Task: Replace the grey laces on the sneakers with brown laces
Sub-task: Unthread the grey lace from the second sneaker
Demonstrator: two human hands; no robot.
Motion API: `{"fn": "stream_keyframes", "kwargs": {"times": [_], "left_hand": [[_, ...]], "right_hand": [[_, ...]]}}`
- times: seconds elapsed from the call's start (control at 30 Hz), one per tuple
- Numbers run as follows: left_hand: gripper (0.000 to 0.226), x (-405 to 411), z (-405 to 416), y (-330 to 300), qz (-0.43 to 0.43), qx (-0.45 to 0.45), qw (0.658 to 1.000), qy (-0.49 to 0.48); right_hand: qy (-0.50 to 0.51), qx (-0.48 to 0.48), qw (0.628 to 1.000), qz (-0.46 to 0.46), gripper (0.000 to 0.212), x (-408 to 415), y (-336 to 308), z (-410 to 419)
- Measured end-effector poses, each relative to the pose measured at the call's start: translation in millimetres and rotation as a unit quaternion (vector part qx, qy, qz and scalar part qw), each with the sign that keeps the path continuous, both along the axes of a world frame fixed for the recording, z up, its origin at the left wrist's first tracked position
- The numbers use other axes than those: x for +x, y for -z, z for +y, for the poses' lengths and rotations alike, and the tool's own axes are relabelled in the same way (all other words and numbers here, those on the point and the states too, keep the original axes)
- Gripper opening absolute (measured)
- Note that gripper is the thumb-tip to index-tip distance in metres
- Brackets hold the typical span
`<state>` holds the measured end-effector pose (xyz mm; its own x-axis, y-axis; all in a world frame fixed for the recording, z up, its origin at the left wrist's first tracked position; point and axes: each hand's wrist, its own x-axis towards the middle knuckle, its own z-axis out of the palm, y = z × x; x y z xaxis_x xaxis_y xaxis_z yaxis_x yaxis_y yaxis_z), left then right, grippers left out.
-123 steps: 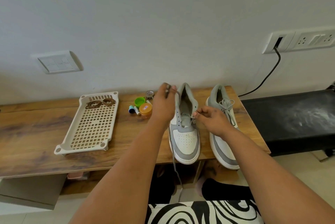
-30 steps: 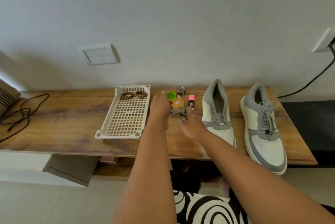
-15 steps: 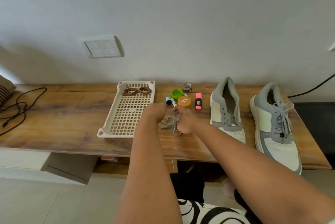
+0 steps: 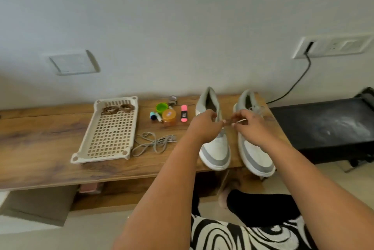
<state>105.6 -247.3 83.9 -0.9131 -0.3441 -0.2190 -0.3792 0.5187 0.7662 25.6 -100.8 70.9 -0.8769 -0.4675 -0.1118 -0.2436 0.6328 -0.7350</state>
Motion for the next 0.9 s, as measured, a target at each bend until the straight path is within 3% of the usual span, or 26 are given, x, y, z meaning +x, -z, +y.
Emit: {"fn": "stream_keyframes", "kwargs": {"times": [0.1, 0.17, 0.2, 0.37, 0.57, 0.77, 0.9], "left_hand": [[0.036, -12.7, 27.4, 7.0, 0.013, -0.045, 0.999, 0.016], [0.026, -23.7, 43.3, 16.1, 0.025, -0.078, 0.997, 0.012], [0.024, -28.4, 51.7, 21.7, 0.027, -0.087, 0.996, 0.013], [0.051, -28.5, 83.6, 62.5, 0.052, -0.133, 0.989, 0.024], [0.089, -28.2, 110.7, 91.5, 0.075, -0.111, 0.990, 0.054], [0.084, -33.0, 107.3, 89.8, 0.039, -0.101, 0.994, -0.001], [0.083, -25.9, 95.2, 85.8, 0.040, -0.144, 0.989, -0.015]], "right_hand": [[0.121, 0.057, 0.991, -0.020, 0.046, -10.6, 8.0, 51.0], [0.151, 0.074, 0.981, -0.093, 0.074, -15.5, 12.4, 69.4], [0.147, 0.062, 0.981, -0.113, 0.077, -18.8, 14.4, 72.3], [0.162, 0.024, 0.986, -0.039, 0.055, -43.3, 22.5, 61.8], [0.126, 0.107, 0.986, 0.015, 0.042, -46.9, 25.1, 48.6], [0.105, 0.029, 0.994, -0.027, 0.019, -49.5, 37.3, 43.9], [0.085, -0.002, 0.995, -0.046, 0.041, -46.4, 32.1, 35.1]]}}
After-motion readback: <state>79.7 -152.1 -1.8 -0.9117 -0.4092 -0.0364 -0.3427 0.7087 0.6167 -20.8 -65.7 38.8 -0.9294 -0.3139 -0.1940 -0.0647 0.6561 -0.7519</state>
